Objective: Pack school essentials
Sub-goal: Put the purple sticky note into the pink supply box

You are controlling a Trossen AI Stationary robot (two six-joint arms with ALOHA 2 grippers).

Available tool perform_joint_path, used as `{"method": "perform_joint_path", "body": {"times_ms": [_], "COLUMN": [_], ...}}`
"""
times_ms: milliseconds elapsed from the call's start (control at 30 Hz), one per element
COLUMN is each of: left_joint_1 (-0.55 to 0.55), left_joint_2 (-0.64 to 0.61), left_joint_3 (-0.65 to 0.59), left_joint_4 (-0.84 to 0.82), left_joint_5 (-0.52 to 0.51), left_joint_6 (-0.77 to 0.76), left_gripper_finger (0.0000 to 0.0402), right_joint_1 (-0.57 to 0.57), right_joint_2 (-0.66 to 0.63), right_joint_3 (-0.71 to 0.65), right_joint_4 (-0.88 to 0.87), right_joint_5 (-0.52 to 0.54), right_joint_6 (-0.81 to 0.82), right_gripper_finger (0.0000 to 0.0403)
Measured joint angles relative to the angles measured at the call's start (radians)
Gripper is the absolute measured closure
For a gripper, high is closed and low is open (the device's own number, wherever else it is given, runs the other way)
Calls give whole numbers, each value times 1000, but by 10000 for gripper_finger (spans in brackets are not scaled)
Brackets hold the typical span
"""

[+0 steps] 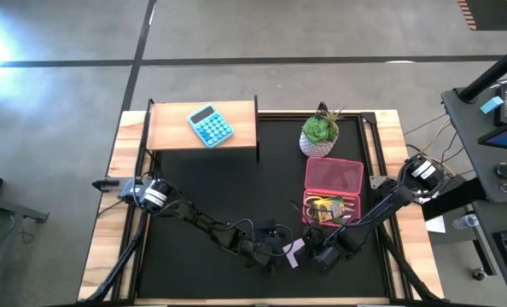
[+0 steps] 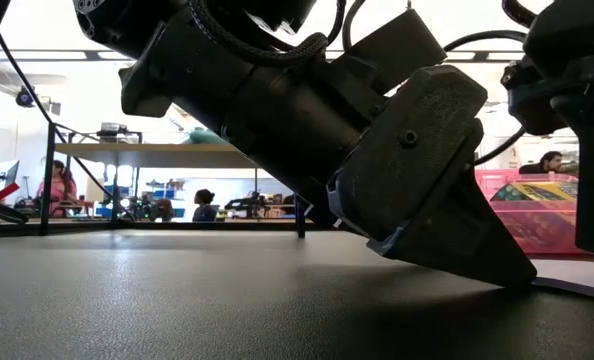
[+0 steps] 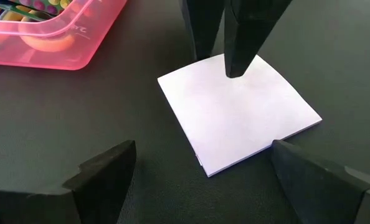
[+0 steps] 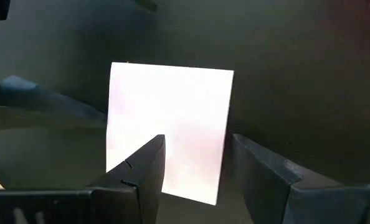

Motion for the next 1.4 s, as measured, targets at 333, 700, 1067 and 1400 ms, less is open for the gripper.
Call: {"method": "perform_joint_path", "body": {"times_ms": [333,700,1067,1400], "left_joint_1": [0,0,0,0], "left_joint_2": [0,0,0,0], "left_joint_3": [-1,-1,-3,-4], "left_joint_4": [7,7,7,7], "left_joint_5": [0,0,0,-1], "left_joint_6": [5,6,5,0], "left_gripper_finger": [45,45,45,45], "right_joint_1": [-37,-44,-41,-41], "right_joint_2": [2,-2,-55,-169], "right_joint_3": [-20,-25,-25,-25], "right_joint_4": [186,190,186,46], "right_joint_5": [0,-41,-89,-107], "right_joint_6": [-90,-105,-140,-162], "right_gripper_finger": [229,237,277,276]}}
